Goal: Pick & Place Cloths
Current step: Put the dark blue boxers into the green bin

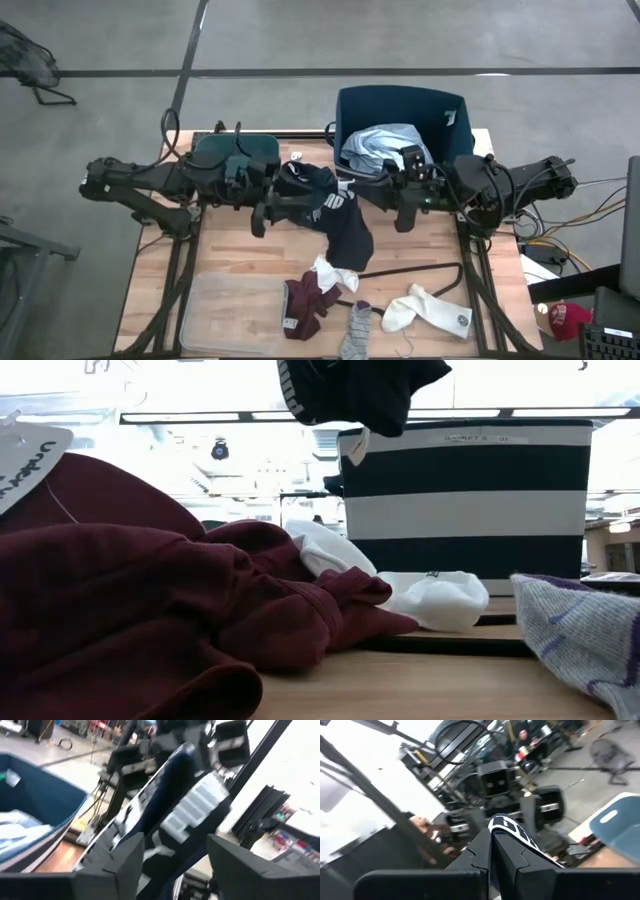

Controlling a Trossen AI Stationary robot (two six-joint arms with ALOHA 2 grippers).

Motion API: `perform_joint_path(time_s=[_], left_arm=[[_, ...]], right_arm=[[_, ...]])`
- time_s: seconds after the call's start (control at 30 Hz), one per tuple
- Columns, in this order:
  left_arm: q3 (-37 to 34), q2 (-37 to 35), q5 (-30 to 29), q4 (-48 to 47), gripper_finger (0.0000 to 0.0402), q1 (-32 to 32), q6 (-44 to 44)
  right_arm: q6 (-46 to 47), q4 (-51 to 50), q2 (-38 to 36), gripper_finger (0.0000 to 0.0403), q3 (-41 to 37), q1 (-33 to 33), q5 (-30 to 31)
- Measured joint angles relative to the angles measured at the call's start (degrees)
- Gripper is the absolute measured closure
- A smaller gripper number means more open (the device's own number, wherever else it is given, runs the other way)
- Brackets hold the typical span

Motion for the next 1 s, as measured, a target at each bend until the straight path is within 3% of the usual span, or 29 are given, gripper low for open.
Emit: perform_joint_path(time_s=[0.17, 0.37, 0.67, 1.0], left_arm=[[0.00, 0.61, -0.66, 1.95, 0.0112, -0.16, 1.36], [0.00, 4.03, -1.46, 1.76, 0.0063, -0.15, 0.52], [0.00, 6.30, -6.55, 1.76, 0.0059, -0.16, -0.67], [0.02, 4.73, -13.06, 1.37, 0.0074, -0.18, -0.32]], right_arm=[[-2.59, -0.26, 0.82, 0.0394, 0.07, -0.66, 4.36], [-2.38, -0.16, 5.83, 0.0394, 2.82, -1.77, 3.27], [-3.28, -0.27, 12.85, 0.0394, 12.62, -2.25, -2.67], [-3.08, -6.93, 20.64, 0.0394, 26.06, -2.27, -9.37]])
